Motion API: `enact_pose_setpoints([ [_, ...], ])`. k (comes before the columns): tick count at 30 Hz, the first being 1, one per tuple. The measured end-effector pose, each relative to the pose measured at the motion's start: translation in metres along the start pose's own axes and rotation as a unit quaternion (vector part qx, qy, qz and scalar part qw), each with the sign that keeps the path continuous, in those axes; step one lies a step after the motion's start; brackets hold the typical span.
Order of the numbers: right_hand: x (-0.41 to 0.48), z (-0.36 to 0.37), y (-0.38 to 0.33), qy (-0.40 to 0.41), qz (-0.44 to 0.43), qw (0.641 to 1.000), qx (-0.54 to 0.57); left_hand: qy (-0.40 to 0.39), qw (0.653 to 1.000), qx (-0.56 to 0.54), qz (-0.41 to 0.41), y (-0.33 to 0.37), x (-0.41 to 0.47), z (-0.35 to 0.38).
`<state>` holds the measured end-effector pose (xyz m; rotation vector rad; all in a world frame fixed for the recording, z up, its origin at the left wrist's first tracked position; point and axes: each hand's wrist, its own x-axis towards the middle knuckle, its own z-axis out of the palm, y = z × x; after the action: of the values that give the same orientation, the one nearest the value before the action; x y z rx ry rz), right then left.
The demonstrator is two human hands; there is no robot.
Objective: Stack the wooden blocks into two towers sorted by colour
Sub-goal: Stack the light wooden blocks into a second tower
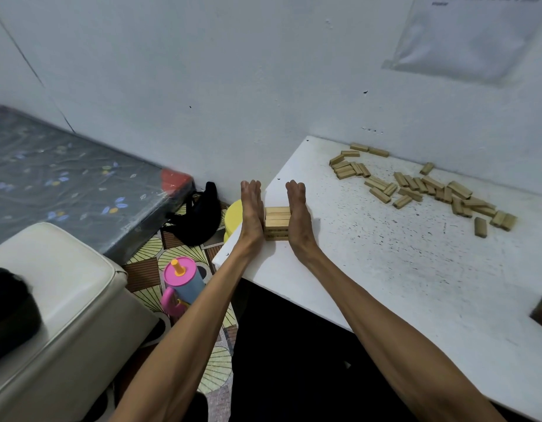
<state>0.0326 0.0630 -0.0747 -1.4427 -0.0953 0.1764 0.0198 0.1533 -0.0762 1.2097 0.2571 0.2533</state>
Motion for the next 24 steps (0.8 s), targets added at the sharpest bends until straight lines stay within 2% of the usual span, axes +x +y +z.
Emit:
enact_pose_setpoints([
  [24, -0.003, 0.001, -0.002, -0.02, -0.005, 0.999, -0.043, -0.034, 0.995, 0.09, -0.017, -0.003, -0.007, 0.004],
])
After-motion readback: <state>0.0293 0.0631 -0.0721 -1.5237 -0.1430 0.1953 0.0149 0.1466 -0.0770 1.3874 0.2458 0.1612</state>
